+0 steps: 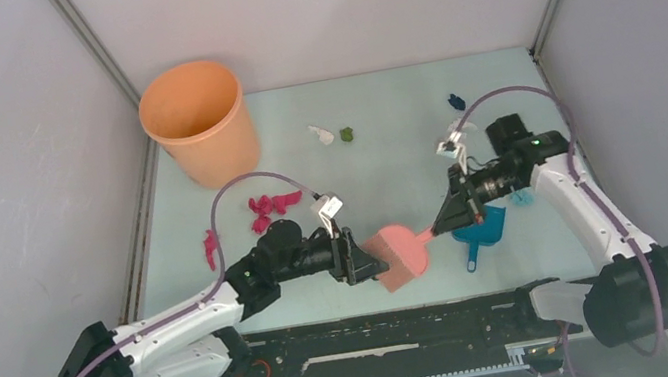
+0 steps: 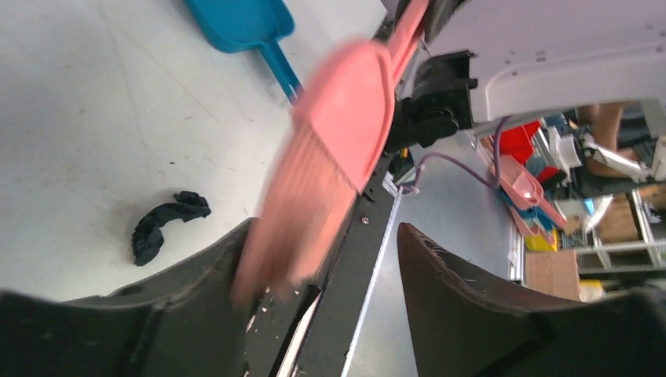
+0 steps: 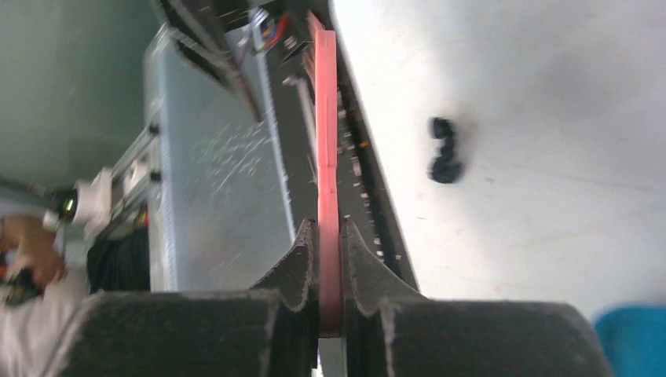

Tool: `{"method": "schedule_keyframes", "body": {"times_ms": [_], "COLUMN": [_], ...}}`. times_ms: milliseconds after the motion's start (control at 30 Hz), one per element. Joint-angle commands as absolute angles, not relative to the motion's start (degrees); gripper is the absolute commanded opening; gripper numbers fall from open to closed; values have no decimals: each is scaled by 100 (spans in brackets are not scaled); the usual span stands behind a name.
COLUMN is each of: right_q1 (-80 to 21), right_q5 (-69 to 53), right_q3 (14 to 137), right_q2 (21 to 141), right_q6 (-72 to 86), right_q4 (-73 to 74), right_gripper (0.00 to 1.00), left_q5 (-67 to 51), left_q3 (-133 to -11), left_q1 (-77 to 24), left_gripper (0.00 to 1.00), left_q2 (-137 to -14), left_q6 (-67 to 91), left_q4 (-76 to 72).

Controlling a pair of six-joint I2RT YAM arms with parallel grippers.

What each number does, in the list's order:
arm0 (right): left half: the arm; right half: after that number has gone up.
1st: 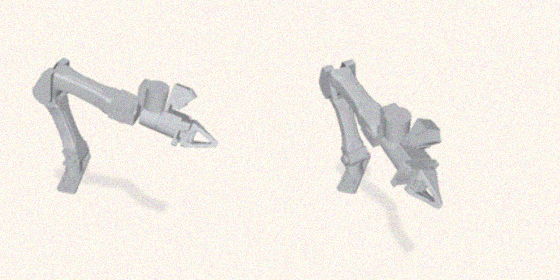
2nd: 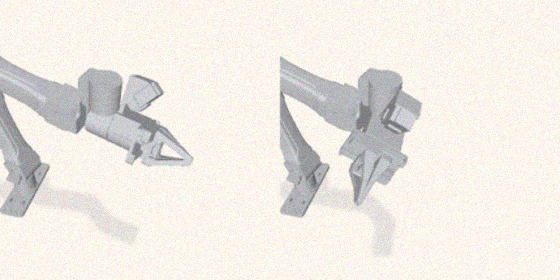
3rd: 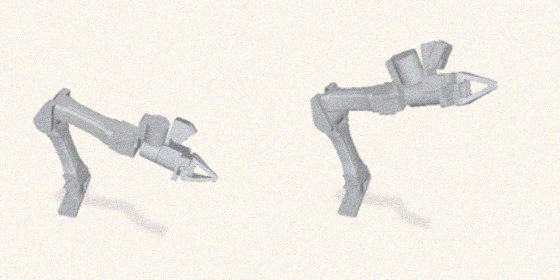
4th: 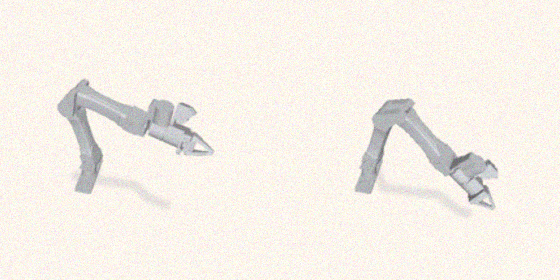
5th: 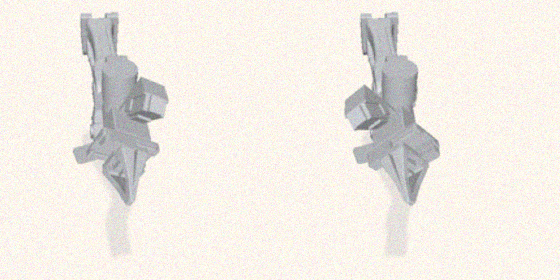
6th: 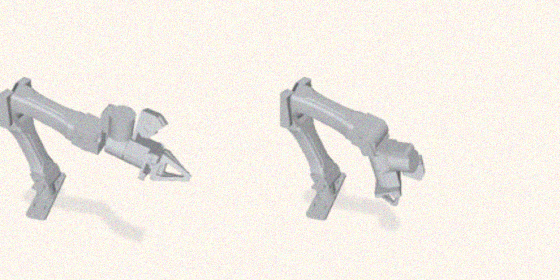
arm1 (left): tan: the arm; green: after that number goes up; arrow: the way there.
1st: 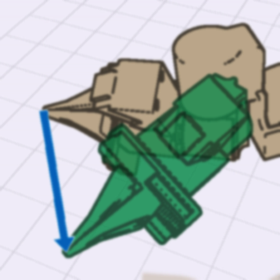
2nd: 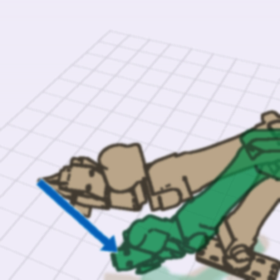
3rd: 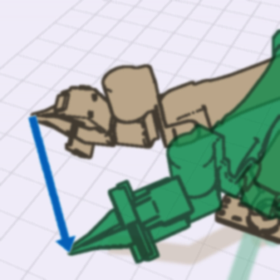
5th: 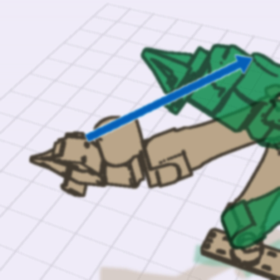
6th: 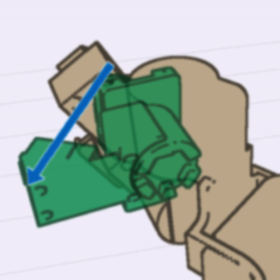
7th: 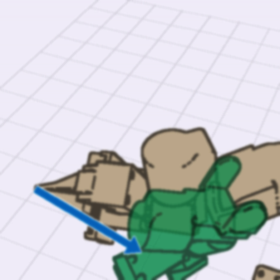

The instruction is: Sweep away the paper scraps from the table

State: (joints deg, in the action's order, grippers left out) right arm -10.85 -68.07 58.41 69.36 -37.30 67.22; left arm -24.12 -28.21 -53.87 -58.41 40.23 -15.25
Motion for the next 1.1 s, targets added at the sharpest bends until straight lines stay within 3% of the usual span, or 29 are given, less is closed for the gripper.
{"method": "schedule_keyframes", "body": {"times_ms": [0,167,333,600,800,1067], "right_q1": [-87,1160,1876,2200,2381,2391], "right_q5": [-6482,-6093,-5403,-3903,-3783,-3663], "right_q3": [5850,5649,5456,4729,4668,4667], "right_q2": [6678,6385,5911,4993,5132,5233], "right_q6": [-3245,-2069,-1173,-468,-460,-510], "right_q4": [6387,5514,4516,3190,3110,3079], "right_gripper": [0,0,0,0,0,0], "left_q5": [-1728,-1113,-587,1142,1217,1008], "left_q3": [-3182,-3564,-3961,-6171,-7817,-8774], "left_q1": [-5398,-5765,-6292,-7275,-7721,-7840], "left_gripper": [71,73,74,78,77,76], "left_q2": [-5522,-5786,-6899,-9401,-10729,-11527], "left_q6": [3770,3524,3485,3477,3457,3576], "left_q4": [-1072,-862,-1214,143,1045,1442]}}
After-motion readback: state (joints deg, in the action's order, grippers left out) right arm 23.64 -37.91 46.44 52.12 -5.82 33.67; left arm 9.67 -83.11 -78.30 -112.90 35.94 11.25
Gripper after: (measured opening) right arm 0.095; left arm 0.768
